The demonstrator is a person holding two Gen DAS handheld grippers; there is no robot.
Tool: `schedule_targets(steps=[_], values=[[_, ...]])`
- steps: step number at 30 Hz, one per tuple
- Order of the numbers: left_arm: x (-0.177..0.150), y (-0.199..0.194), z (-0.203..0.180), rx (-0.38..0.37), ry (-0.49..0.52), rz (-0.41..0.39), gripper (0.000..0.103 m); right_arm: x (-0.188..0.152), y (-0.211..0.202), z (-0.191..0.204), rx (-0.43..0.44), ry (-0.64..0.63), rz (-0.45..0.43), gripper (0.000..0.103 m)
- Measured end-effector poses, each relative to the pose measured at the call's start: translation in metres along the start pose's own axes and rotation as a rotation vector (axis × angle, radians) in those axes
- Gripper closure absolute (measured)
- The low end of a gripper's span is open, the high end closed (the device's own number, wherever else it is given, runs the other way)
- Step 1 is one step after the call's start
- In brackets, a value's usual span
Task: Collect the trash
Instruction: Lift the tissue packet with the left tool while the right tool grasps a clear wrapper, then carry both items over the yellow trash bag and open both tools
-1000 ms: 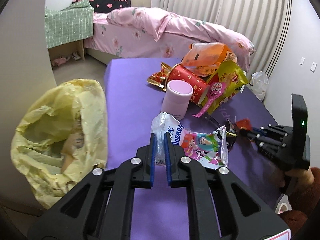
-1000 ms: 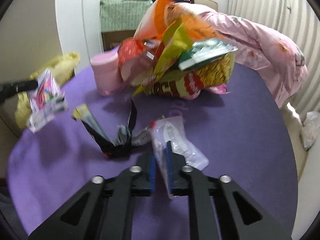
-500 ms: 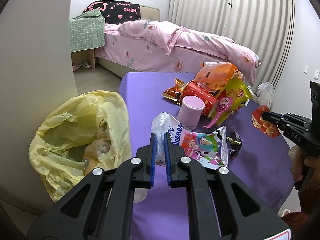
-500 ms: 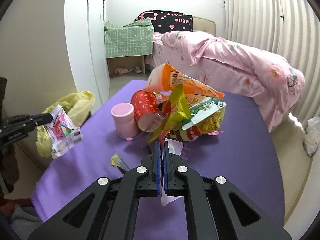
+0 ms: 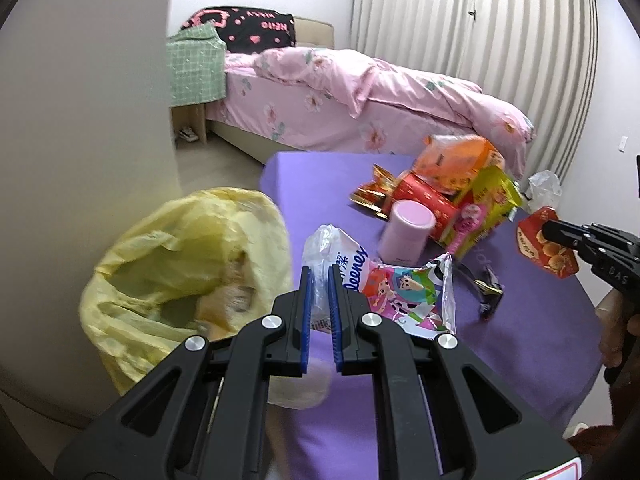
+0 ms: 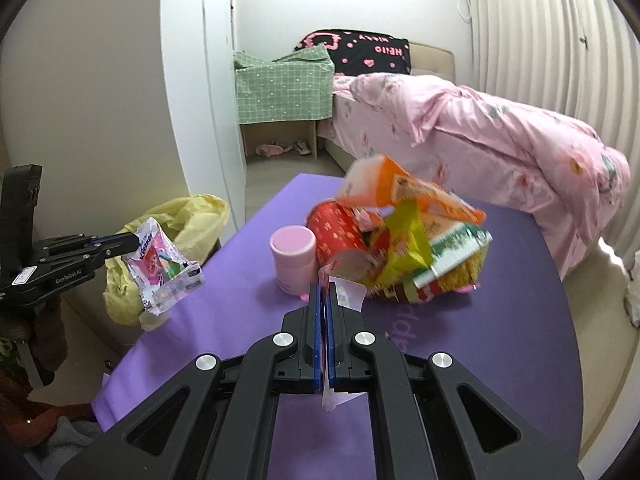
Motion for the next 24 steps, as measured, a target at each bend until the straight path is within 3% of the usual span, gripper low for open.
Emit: schedule_targets(steps=[4,7,13,18,24], values=[[0.009,-0.013,0.03,0.081,-0.004,-0.033,0.095,0.016,0.001,0.017,0.018,-0.029,-0.019,0.099],[0.017,-0.021,0.065,0.201,-0.009,-0.045,0.095,0.026,0.005,0.028,0.028,-0.05,-0.024,0.099],[0.019,-0.025,0.136,0.403,-0.01,0.007,0.095,0.041,0.018,0.048,0.044,-0.088,-0.019,0.099],[-0.002,-0.002,0.153,0.436,-0.001,0.093,0.095,0.046,0.03,0.059,0.06,-0.096,-0.007,0.099],[-0.032,0.039,0.146,0.37,-0.044,0.176,0.095,0.043,0.041,0.063,0.063,-0.098,0.024,0.099]])
Point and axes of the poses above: each gripper's, at about its wrist camera, not at the fingertips, and y roughly the way its jaws point, z to its left, x to its top, the point moved 6 cm from there along y, roughly the way its jaws point, and after that the axes turned 7 degrees about y, right-handed, at the moved point
